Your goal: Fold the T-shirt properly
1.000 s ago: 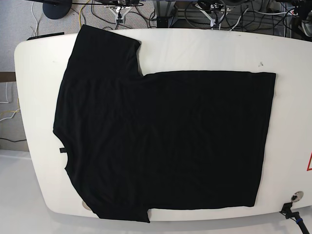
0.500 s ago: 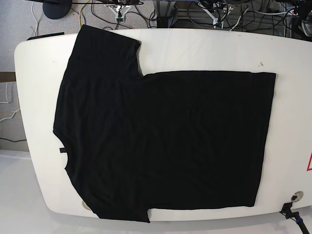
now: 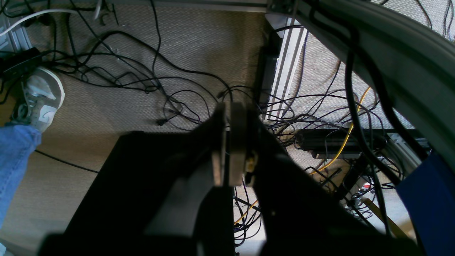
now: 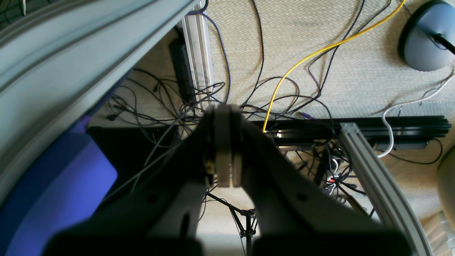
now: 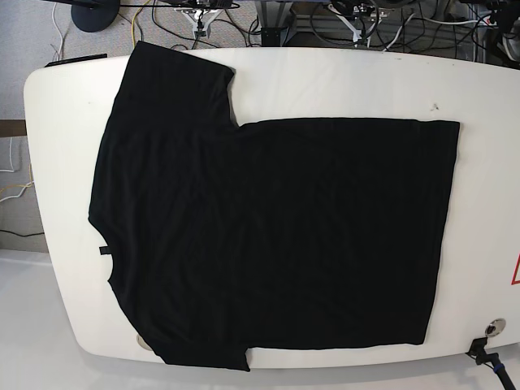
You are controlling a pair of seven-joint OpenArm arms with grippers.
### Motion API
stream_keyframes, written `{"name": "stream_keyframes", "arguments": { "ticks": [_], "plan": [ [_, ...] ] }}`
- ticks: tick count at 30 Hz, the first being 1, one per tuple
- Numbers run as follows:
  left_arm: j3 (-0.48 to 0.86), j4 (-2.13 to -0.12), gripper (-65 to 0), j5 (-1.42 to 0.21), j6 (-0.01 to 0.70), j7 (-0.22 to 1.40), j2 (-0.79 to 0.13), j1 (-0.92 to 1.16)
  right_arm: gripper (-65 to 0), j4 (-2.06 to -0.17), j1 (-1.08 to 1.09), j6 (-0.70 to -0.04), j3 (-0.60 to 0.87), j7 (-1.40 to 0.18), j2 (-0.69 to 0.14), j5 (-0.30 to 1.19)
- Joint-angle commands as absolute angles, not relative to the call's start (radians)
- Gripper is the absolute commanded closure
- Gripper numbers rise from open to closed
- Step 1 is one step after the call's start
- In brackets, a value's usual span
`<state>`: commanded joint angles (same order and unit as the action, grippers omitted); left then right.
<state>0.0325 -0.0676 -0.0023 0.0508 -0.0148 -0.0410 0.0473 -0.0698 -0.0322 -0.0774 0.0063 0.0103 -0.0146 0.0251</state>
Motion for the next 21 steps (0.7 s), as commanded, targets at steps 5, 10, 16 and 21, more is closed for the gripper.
{"name": "stream_keyframes", "arguments": {
  "ticks": [5,10,16,21],
  "plan": [
    [0.033,-0.069,-0.8,-0.008,0.053,-0.016,-0.04,0.047,0.0,-0.071,-0.036,-0.08,0.008,0.01,-0.016,0.027],
    [0.032,-0.067,-0.5,-0.007,0.053,-0.019,-0.04,0.047,0.0,-0.07,-0.034,-0.078,0.008,0.015,-0.015,0.023],
    [0.033,-0.076,-1.4,-0.006,0.057,-0.01,-0.042,0.043,0.0,-0.081,-0.033,-0.09,0.01,0.016,-0.013,0.027],
    [0.033,-0.073,-1.6,-0.005,0.058,-0.016,-0.041,0.043,0.0,-0.083,-0.037,-0.09,0.013,0.012,-0.013,0.03]
  ]
}}
